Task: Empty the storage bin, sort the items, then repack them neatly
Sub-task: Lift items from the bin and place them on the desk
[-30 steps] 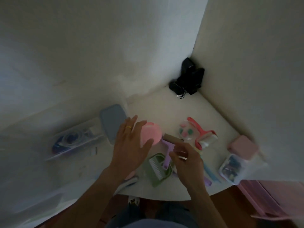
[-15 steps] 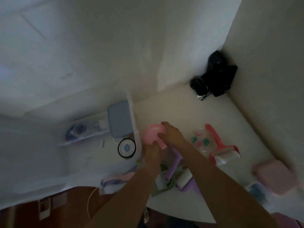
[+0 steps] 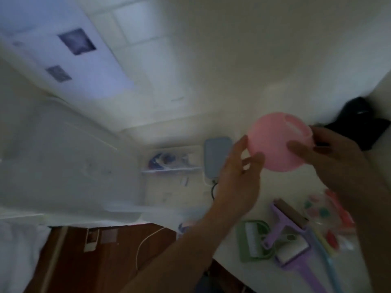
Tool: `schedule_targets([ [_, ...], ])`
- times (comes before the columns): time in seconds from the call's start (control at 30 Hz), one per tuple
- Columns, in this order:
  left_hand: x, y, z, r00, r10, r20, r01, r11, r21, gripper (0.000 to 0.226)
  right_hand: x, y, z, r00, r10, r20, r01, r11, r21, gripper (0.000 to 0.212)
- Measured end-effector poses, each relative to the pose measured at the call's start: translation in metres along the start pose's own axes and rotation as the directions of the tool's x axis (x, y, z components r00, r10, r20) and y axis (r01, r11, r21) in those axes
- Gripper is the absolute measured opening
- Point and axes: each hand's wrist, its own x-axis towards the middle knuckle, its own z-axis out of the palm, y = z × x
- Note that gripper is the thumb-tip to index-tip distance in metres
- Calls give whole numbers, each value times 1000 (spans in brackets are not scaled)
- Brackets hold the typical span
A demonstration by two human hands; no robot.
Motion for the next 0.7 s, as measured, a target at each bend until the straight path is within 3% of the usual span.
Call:
schedule_targets([
  [0.07, 0, 13, -63, 996, 67, -63, -59, 992, 111, 35, -7, -25, 44, 998, -22, 56, 22, 1000, -5, 41],
  [0.17, 7, 2, -154, 978, 68, -197, -1, 946, 324, 26, -10, -23, 137, 986, 41, 160, -38, 999, -19, 44],
  [0.27, 28, -40, -226, 976, -18, -217, 156, 755, 637, 26, -8, 6, 235, 943, 182, 277, -152, 980, -129, 48],
  [0.33, 44, -72, -261, 970, -169, -174, 241, 589, 771, 32, -9, 27, 293, 891, 296, 343, -239, 950, -201, 48],
  [0.4, 57, -104, -284, 939, -312, -143, 296, 526, 797, 39, -8, 45, 337, 845, 394, 362, -310, 912, -268, 45],
  [0.5, 70, -140, -302, 889, -456, -46, 271, 443, 855, 39, -2, 72, 387, 802, 489, 342, -356, 852, -384, 46],
  [0.7, 70, -179, -309, 854, -516, 68, 205, 454, 867, 43, 11, 110, 437, 762, 585, 277, -412, 769, -490, 51],
])
